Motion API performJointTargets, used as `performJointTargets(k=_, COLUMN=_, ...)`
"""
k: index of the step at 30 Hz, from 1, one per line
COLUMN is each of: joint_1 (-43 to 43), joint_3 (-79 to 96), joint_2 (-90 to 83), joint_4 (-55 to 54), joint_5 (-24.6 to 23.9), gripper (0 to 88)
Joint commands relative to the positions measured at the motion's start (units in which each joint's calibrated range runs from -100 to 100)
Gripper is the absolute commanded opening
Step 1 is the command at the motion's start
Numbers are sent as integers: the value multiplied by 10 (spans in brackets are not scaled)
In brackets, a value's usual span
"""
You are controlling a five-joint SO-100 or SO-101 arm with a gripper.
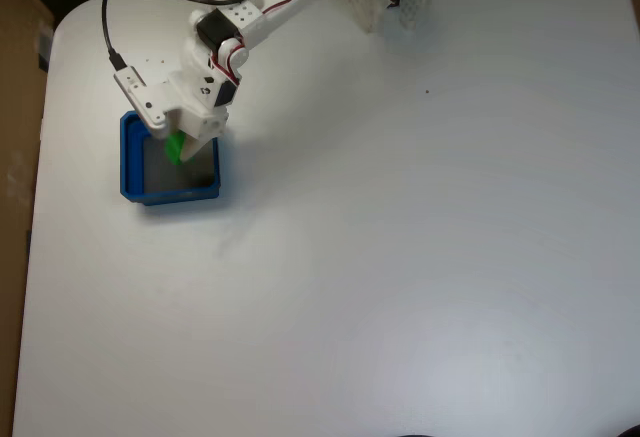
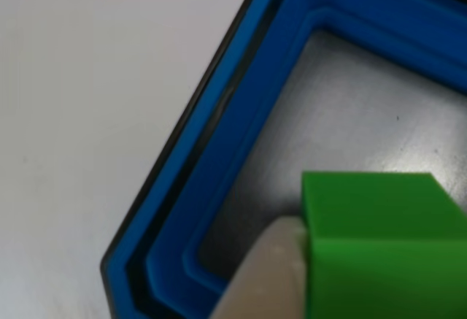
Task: Pick up green cube and drop it in the blue box
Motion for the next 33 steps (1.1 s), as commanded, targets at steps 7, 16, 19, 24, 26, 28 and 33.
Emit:
performJointTargets(k=7, joint_1=20, joint_3=-41, joint_2=-8, joint_4=-9, joint_5=-2, gripper=47)
performJointTargets(k=16, joint_1=21, joint_3=-41, joint_2=-9, joint_4=-9, joint_5=-2, gripper=64)
performJointTargets(k=19, joint_1=21, joint_3=-39, joint_2=-9, joint_4=-9, joint_5=-2, gripper=104)
performJointTargets(k=24, joint_1=20, joint_3=-38, joint_2=-9, joint_4=-9, joint_5=-2, gripper=162)
performJointTargets(k=26, joint_1=20, joint_3=-38, joint_2=-9, joint_4=-9, joint_5=-2, gripper=171)
performJointTargets(k=28, joint_1=20, joint_3=-38, joint_2=-9, joint_4=-9, joint_5=-2, gripper=173)
performJointTargets(k=33, joint_1=20, joint_3=-38, joint_2=-9, joint_4=-9, joint_5=-2, gripper=174)
